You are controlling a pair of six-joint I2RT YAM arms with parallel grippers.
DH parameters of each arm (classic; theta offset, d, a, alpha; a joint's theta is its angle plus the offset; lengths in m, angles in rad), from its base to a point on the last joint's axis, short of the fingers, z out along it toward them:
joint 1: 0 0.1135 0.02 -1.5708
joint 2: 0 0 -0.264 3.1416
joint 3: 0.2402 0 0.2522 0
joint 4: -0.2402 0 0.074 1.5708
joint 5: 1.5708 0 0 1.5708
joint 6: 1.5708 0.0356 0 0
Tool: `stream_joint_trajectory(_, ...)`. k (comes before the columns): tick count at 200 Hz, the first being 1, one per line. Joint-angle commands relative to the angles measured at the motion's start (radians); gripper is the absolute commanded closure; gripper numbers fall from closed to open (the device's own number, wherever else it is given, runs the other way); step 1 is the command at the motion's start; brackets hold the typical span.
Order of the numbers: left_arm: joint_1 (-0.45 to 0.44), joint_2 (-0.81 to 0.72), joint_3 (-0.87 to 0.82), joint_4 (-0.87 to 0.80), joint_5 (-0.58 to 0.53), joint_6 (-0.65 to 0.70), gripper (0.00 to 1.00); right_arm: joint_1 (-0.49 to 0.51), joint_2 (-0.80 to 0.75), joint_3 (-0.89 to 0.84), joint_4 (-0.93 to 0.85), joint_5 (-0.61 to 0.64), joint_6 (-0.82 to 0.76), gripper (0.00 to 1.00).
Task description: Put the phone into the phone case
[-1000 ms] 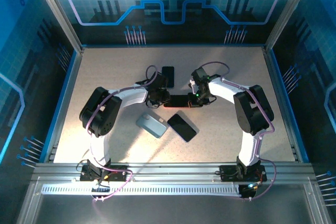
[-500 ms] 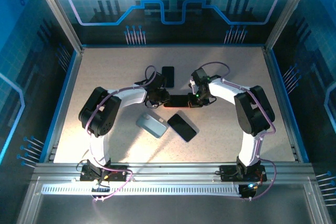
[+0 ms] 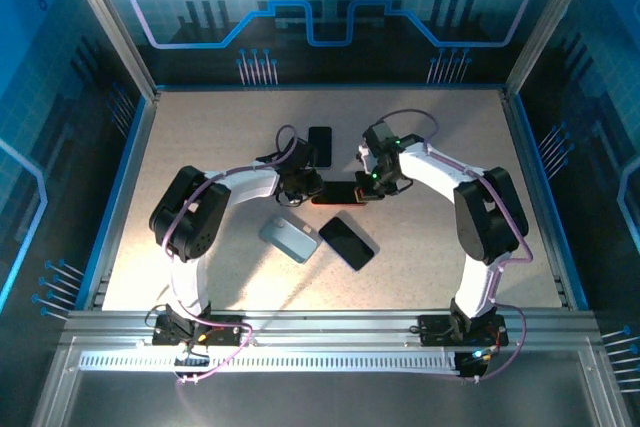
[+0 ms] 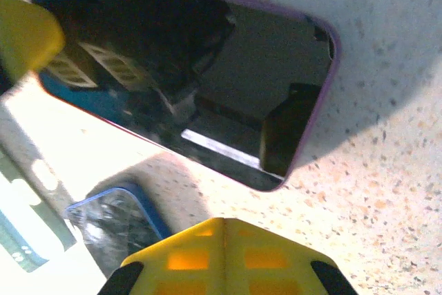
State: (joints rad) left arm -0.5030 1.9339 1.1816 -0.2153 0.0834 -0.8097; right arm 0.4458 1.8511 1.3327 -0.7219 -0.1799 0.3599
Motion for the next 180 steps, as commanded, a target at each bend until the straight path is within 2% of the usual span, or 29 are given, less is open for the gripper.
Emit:
stream_joint_trajectory(1,0.007,0.036,-0.046,-0.105,-0.047,0.023,0.77,-0.013,-0.013,0.034,-0.048,-0.027,-0.021,1.0)
stream_joint_trajectory(180,0.006,0.046,-0.045,-0.108,-0.043,0.02,0.78,-0.05,0.12,-0.049,0.044,-0.044,-0.019,1.0)
